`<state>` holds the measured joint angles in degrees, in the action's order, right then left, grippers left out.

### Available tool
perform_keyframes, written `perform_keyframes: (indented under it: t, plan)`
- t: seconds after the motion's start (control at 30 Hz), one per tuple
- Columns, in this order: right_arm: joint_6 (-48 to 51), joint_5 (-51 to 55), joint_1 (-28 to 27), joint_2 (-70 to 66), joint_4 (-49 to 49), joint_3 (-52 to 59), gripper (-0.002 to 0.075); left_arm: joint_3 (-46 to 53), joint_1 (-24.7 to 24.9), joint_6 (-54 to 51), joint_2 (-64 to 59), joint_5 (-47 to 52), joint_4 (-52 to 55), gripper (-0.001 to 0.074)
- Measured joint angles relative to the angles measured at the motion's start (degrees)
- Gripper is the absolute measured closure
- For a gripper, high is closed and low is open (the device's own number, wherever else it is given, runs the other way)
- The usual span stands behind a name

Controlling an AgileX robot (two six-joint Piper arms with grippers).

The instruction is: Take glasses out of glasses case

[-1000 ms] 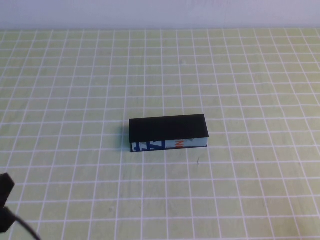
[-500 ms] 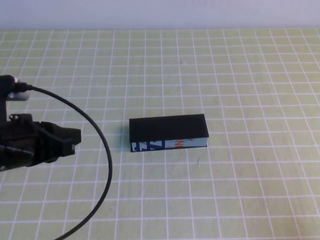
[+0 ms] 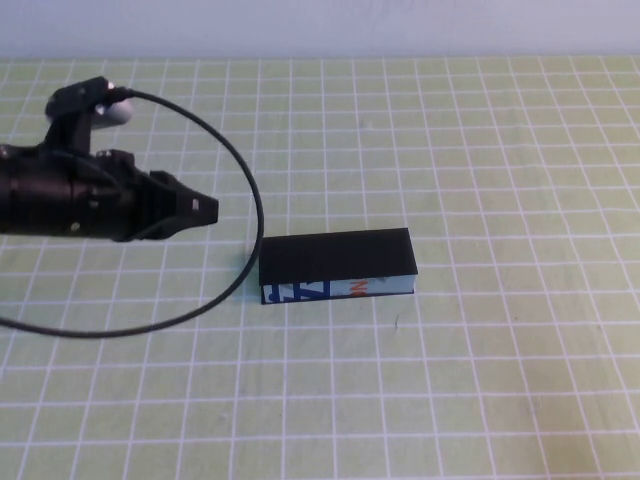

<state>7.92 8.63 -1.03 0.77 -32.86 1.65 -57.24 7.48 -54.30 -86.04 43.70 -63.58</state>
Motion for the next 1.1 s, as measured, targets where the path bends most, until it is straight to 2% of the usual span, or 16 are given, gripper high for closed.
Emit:
perform_keyframes:
  t: [0.07,0.23,0.33,0.5,0.73,1.0,1.1]
  plan:
    - [0.0,-2.04,0.0,0.0,-8.34,0.0,0.0743,-4.21,0.0,0.1,-3.84,2.12,-0.12,0.0739]
    - [0.0,-5.05,0.0,0.0,-18.33,0.0,0.0743,-11.72,0.0,0.48,-11.43,7.51,0.27,0.0739]
    - [0.59,0.32,0.0,0.0,-21.02,-0.91,0.0743,-16.02,0.0,1.1,-15.71,8.57,1.12,0.0739]
    - [2.81,14.18,0.0,-9.54,-19.02,-8.8,0.0743,-26.44,0.6,4.38,-23.34,11.1,3.8,0.0739]
    - [15.17,31.77,0.0,-32.4,-14.94,-24.15,0.0743,-39.87,5.42,10.05,-34.82,12.01,10.78,0.0739]
    - [24.68,39.14,0.0,-51.41,-14.23,-37.61,0.0743,-50.09,7.21,13.65,-44.52,13.13,11.52,0.0739]
    - [25.75,39.25,2.19,-56.65,-13.97,-41.31,0.0743,-51.22,7.21,13.85,-46.73,13.22,11.72,0.0739]
